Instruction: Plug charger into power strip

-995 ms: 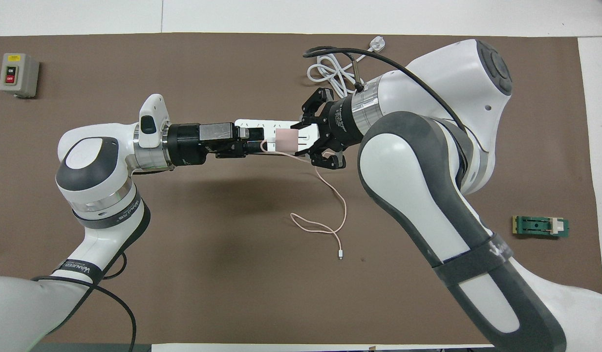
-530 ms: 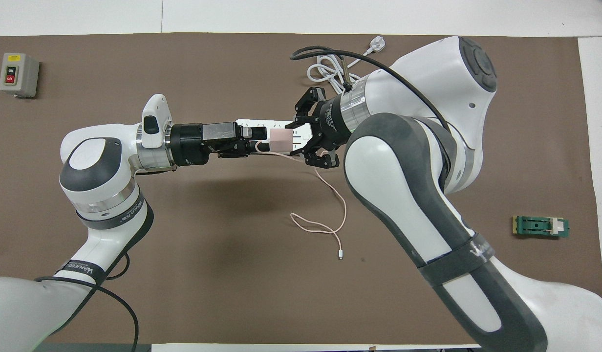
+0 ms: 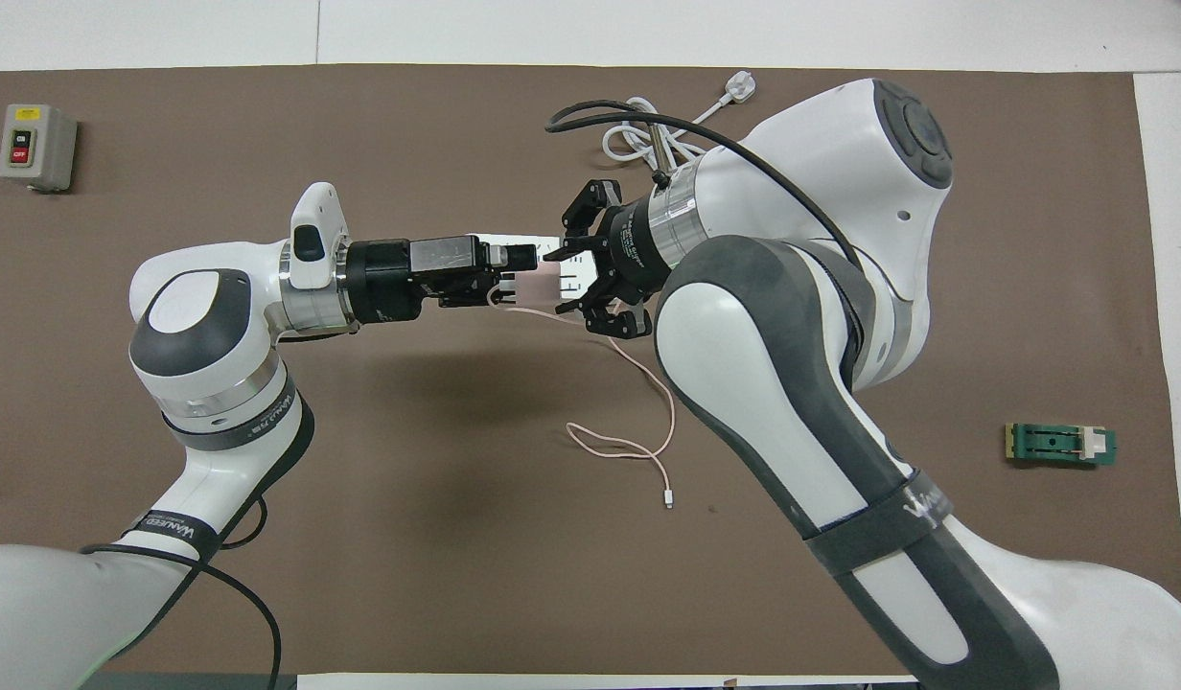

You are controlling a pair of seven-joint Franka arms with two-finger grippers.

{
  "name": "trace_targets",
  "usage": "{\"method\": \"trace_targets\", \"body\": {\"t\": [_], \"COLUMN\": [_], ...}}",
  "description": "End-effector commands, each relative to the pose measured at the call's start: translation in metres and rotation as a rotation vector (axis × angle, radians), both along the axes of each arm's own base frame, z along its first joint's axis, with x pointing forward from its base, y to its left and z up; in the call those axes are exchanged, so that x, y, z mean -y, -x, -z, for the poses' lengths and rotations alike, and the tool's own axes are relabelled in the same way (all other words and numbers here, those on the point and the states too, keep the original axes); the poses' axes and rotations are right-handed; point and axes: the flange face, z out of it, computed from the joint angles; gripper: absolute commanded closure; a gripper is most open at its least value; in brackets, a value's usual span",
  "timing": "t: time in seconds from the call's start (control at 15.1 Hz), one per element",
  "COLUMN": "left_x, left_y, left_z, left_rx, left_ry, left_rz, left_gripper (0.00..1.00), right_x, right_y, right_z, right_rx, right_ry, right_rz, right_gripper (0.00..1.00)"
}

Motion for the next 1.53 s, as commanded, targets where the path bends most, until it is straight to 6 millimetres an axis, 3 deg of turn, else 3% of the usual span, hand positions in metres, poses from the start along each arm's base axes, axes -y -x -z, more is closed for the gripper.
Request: {"method": "trace_targets", "body": {"t": [0.0,0.4,0.6,1.46], "left_x": [0.002,-0.001,-0.002,0.004], "left_y": [-0.004,-0.004,-0.006,-0.001], "left_z": [-0.001,0.005,0.021,0.021], "left_rx": [0.014,0.052,0.071,0.123], "left_ry": [0.002,-0.027,-0.034,-0.018], "left_rz": [-0.022,-0.032,-0.031,-0.001], "left_gripper": [0.0,0.01,0.01,0.01], "right_x": [0.0,0.0,0.0,0.002], "right_y": [-0.004,-0.004,-0.004,-0.005], "right_z": [-0.003,-0.003,-0.003,-0.004], "right_rx": [0.009,0.004,0.005,-0.007], "right_ry": [0.008,0.004,0.006,-0.004], "right_rz": [0.009,0.009,0.009,0.021], "right_gripper": [1.0,1.0,1.0,1.0]}}
